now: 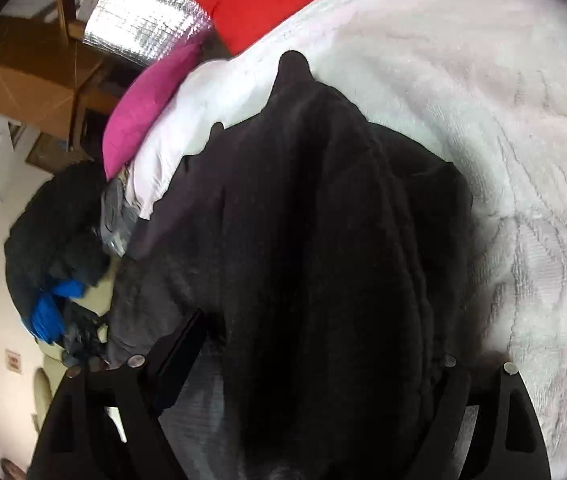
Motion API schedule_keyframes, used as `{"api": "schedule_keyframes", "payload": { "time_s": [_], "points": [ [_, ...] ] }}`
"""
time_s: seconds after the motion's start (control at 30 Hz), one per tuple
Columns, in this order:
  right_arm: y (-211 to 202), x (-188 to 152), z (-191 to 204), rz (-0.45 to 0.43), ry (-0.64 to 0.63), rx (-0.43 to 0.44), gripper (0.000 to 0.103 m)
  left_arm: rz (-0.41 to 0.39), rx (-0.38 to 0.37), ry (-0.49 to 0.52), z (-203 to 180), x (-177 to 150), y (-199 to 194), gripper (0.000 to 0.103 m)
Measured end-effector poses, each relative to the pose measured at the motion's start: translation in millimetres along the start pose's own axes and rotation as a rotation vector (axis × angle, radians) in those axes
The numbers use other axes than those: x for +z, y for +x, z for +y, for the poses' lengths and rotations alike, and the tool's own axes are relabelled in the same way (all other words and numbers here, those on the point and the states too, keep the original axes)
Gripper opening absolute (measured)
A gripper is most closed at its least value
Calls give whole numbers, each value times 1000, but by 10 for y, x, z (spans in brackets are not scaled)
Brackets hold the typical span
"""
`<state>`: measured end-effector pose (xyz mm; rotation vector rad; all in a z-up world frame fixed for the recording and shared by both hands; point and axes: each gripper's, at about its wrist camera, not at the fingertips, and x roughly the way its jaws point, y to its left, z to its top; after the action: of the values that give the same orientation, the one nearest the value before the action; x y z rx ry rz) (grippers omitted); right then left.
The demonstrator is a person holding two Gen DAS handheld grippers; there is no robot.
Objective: Fold large clothes
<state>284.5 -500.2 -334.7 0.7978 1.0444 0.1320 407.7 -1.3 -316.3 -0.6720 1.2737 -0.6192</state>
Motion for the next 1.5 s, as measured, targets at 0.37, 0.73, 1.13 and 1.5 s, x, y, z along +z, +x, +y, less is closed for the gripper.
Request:
{"api": "schedule_keyframes", "payload": {
  "time_s": [0.37, 0.73, 1.13, 1.5],
  "points": [
    [127, 4, 240, -45, 28, -110, 56, -56, 49, -4, -141, 5, 144, 55],
    [-24, 74, 622, -172, -37, -191, 31, -204, 48, 117, -499, 44, -135, 23],
    [-71, 302, 795, -326, -71, -118, 27, -275, 88, 120, -465, 359, -216, 30],
    [-107, 284, 65, -232, 169, -36, 56, -268, 211, 38, -275, 326, -457, 62]
  ]
}}
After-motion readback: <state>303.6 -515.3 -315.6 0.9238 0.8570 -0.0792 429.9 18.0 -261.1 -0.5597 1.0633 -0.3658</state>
